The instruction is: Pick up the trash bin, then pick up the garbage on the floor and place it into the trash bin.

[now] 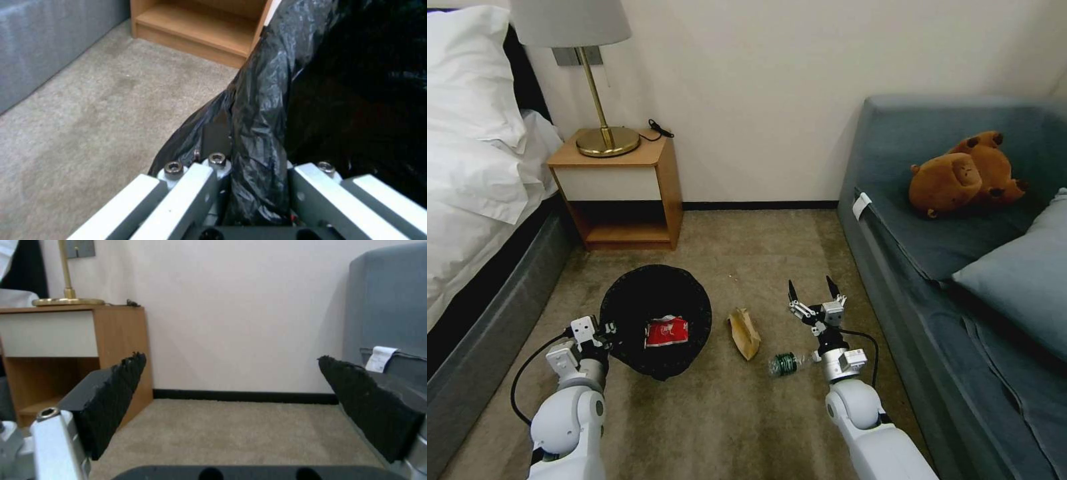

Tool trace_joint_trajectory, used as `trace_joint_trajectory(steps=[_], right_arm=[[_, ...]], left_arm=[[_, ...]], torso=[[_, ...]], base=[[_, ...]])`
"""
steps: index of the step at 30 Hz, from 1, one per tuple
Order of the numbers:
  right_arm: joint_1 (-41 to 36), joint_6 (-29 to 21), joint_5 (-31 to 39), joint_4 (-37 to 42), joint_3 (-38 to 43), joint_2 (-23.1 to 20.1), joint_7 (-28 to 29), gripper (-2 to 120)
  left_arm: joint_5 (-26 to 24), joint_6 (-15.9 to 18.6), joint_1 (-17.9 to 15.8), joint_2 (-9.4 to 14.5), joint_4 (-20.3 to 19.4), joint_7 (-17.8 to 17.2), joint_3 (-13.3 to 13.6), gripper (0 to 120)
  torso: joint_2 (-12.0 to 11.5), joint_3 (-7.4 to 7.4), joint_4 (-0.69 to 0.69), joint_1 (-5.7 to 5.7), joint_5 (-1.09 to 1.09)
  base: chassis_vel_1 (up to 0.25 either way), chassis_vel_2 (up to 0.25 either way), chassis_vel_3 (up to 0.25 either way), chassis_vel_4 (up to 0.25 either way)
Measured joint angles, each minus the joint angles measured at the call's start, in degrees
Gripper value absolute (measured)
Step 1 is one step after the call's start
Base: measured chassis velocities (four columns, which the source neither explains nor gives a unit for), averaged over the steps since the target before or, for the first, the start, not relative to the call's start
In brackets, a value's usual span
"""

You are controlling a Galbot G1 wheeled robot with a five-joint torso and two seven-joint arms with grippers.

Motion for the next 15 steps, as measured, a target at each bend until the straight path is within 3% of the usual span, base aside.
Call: trace_joint_trajectory(steps=[10,15], right_arm=[[0.3,2.4,-1.3,-1.6,0.3,-0.1,-0.9,99],[0.4,3.2,-1.5,-1.8,0.2,-0.2,-1.8,100]], left_arm=[[0.0,-0.1,-0.1,0.0,0.5,0.0,0.0,1],[0.0,-0.1,-0.3,-0.1,0.8,-0.2,0.2,1]], torso=[[0.0,0.0,0.01,0.0,0.0],[0.0,0.0,0.0,0.0,0.0]], base=[[-0.089,0.105,0.091,-0.101],[-0.049,0.02,0.041,-0.037]])
